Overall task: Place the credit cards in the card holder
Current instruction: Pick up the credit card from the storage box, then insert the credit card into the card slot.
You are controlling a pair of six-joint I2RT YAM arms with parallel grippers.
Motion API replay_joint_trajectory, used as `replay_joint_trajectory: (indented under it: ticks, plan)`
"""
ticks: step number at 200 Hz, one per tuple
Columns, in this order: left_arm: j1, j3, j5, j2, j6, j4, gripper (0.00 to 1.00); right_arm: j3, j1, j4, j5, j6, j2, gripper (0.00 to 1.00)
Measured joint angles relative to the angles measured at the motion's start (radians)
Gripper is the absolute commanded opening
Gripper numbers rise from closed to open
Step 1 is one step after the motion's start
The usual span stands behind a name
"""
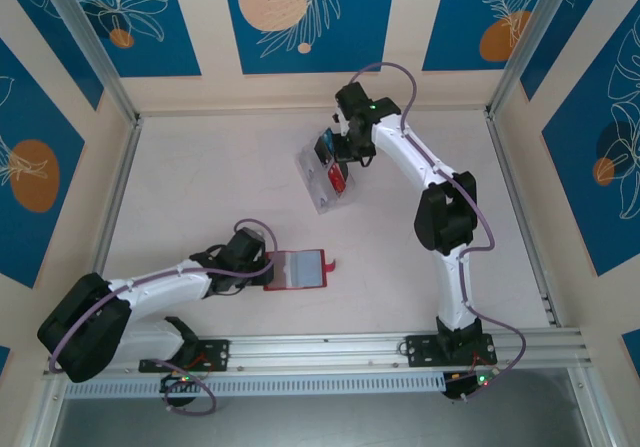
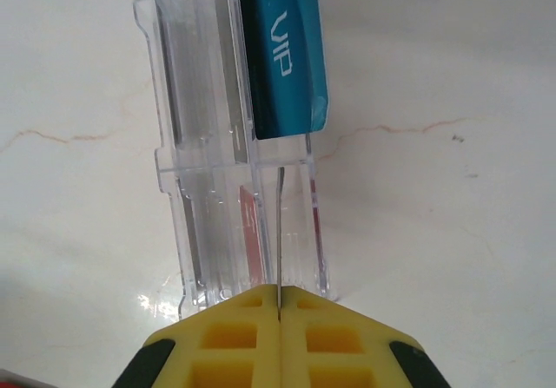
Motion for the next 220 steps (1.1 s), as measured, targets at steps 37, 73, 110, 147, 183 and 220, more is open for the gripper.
replay_joint_trajectory:
  ticks: [37, 73, 110, 147, 183, 220]
  plan:
    - [0.000, 0.000, 0.002, 0.000, 0.001, 0.000, 0.26, 0.017, 0.022, -0.011, 0.089, 0.000, -0.043, 0.00]
    - [0.000, -0.005, 0.006, -0.007, 0.003, 0.000, 0.24, -0.178, 0.111, 0.069, 0.121, 0.014, -0.262, 0.00]
    - [0.000, -0.010, 0.016, -0.012, 0.004, 0.002, 0.21, -0.558, 0.216, 0.283, -0.020, 0.114, -0.565, 0.00]
    - [0.000, -0.010, 0.018, -0.012, 0.008, -0.002, 0.16, -0.951, 0.300, 0.607, -0.117, 0.273, -0.663, 0.00]
    - [-0.001, -0.023, 0.018, -0.039, 0.007, -0.019, 0.13, -1.154, 0.390, 0.840, -0.146, 0.397, -0.634, 0.00]
    - [-0.001, -0.028, 0.018, -0.048, 0.006, -0.027, 0.12, -1.248, 0.427, 1.048, -0.132, 0.483, -0.630, 0.00]
